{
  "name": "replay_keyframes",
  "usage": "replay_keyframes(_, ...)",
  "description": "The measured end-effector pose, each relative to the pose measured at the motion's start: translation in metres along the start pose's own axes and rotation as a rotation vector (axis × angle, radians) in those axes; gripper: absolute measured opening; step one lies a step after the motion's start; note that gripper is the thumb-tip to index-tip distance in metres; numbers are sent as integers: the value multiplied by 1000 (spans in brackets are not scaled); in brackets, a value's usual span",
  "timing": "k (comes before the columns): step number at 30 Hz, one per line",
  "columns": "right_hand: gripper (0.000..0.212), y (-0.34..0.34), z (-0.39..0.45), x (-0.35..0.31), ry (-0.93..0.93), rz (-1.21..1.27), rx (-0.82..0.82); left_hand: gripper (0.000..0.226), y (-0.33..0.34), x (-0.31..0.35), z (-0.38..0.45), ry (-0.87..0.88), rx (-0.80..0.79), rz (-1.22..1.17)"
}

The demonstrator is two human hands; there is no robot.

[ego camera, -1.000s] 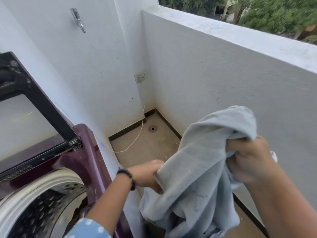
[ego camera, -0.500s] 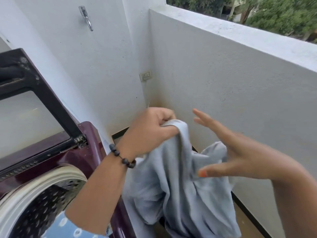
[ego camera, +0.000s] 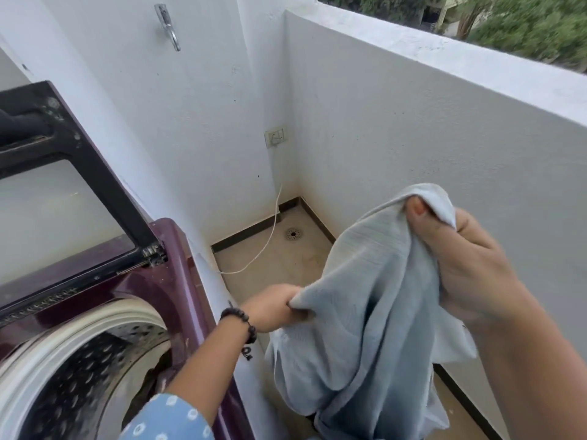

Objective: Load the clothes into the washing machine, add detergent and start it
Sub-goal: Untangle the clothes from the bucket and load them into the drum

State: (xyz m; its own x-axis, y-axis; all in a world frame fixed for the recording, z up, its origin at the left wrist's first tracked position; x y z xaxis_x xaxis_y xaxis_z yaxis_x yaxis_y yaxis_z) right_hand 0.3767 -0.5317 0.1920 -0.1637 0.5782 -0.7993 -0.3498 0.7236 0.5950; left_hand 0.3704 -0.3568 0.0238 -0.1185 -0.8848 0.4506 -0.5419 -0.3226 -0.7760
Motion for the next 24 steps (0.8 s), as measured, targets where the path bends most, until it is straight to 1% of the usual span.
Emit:
replay_keyframes(2, 25, 1, 0, -5, 21, -72, 1, 15, -13, -13, 6, -100, 215, -4)
replay_keyframes(3, 25, -5, 0, -4, 43, -237, -12, 16, -24, -14, 4, -128, 301, -16)
replay_keyframes(4, 25, -14, 1, -3, 67, -533, -37, 17, -36, -12, 1, -136, 374, -29)
replay_keyframes(5, 30, -25, 1, 1, 119, -882, -60, 19, -48, -6, -2, -120, 442, -41)
replay_keyframes(6, 46, -37, 1, 6, 213, -1178, -86, 22, -60, 3, -7, -92, 503, -50)
replay_keyframes(7, 67, -48, 0, 13, 314, -1333, -125, 29, -72, 17, -12, -52, 556, -59)
replay_keyframes(8, 89, -50, -3, 20, 378, -1336, -179, 32, -81, 31, -17, -9, 584, -74)
replay_keyframes(9, 106, -44, -5, 28, 402, -1261, -243, 29, -89, 47, -20, 44, 588, -103)
replay_keyframes(10, 115, -35, -5, 36, 388, -1180, -289, 21, -95, 63, -24, 102, 575, -164)
replay_keyframes(11, 116, -28, -3, 41, 338, -1132, -300, 12, -98, 79, -28, 164, 531, -264)
replay_keyframes(12, 105, -23, 0, 45, 240, -1113, -287, 9, -99, 94, -33, 229, 446, -392)
replay_keyframes(14, 59, -24, 6, 41, 53, -1015, -189, 21, -100, 112, -45, 333, 225, -632)
replay_keyframes(15, 42, -27, 5, 38, 22, -924, -152, 27, -106, 114, -52, 344, 181, -689)
replay_keyframes(16, 29, -28, 4, 34, 15, -820, -127, 31, -115, 107, -58, 313, 222, -712)
replay_keyframes(17, 18, -29, 2, 32, 30, -698, -104, 32, -124, 90, -61, 240, 331, -711)
replay_keyframes(18, 10, -31, 1, 29, 41, -565, -85, 32, -128, 64, -60, 127, 458, -680)
replay_keyframes(19, 8, -31, 0, 26, 37, -441, -67, 39, -125, 34, -57, -16, 542, -617)
replay_keyframes(20, 9, -32, -1, 22, 12, -340, -49, 54, -115, 8, -53, -158, 556, -542)
replay_keyframes(21, 11, -32, -1, 18, -7, -264, -33, 74, -97, -14, -48, -280, 491, -474)
replay_keyframes(22, 13, -34, -1, 14, -23, -205, -17, 91, -74, -29, -42, -364, 363, -410)
replay_keyframes(23, 15, -34, -1, 11, -32, -154, -10, 104, -47, -39, -37, -410, 196, -372)
replay_keyframes(24, 17, -35, -1, 9, -40, -115, -6, 110, -22, -43, -34, -427, 25, -368)
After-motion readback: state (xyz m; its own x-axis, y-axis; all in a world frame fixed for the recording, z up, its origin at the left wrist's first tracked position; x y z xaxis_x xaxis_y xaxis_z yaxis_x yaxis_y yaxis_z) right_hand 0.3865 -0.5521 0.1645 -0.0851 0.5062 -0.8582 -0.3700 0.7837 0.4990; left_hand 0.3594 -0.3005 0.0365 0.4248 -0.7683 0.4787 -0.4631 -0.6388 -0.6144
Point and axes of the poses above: each hand's wrist, its own z-axis towards the middle knuckle, its own y-axis out of the palm, x = y × z, the point moved 7 cm from there along z, towards the middle knuckle, and after that the axes turned 14 degrees about z, right-handed, at the moved point
